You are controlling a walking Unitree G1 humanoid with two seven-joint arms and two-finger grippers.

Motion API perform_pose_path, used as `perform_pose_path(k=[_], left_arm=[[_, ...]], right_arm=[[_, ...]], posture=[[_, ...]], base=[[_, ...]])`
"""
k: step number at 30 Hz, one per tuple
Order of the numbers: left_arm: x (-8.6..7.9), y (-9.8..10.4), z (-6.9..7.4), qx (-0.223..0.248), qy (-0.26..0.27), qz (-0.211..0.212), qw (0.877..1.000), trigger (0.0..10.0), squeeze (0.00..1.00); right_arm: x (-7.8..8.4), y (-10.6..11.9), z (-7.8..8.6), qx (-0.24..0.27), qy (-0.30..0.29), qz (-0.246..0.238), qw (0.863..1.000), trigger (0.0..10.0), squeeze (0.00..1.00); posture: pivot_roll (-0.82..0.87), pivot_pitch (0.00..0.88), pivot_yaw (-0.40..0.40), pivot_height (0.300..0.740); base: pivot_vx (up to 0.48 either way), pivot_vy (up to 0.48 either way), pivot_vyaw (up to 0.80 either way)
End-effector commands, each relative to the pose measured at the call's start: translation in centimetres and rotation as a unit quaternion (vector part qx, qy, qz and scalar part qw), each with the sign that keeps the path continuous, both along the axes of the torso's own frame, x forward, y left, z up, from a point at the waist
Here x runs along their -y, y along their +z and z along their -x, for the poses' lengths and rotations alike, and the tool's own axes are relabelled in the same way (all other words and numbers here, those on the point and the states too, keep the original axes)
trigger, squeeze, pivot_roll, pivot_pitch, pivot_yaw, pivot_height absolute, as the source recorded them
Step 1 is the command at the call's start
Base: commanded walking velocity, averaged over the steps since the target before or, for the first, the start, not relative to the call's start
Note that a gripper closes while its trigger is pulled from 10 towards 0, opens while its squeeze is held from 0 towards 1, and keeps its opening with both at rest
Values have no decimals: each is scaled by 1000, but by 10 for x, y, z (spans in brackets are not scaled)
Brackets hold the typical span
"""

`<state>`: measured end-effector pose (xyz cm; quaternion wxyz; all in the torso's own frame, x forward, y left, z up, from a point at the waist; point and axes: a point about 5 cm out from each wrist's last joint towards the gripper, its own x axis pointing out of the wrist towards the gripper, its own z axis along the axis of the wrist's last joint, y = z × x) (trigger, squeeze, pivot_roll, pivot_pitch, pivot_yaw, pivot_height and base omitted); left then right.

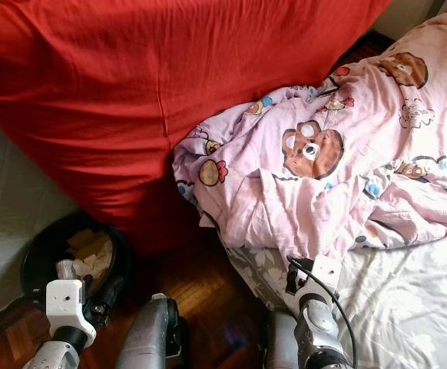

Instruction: Clean up the room

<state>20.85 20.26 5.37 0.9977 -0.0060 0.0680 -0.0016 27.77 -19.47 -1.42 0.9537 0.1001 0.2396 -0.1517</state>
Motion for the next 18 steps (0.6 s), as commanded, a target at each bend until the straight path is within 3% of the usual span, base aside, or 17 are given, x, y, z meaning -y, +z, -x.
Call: perform_pose_path(k=[1, 4, 18], left_arm=[[-1, -2, 7, -15, 3, 2, 1000, 10000, 0], [1, 4, 14, -11, 3, 3, 1000, 10000, 0], [3, 9, 34, -33, 1, 4, 999, 10000, 0]], right_arm=[[-1, -8, 7, -22, 2, 3, 1000, 10000, 0], [1, -5, 6, -22, 13, 26, 999, 10000, 0], [-6, 0, -2, -13, 49, 46, 998, 10000, 0]], posture=[[128, 360, 88, 632], [139, 384, 90, 632], [160, 429, 101, 632]], base=[[0, 0, 0], [0, 0, 0], [0, 0, 0]])
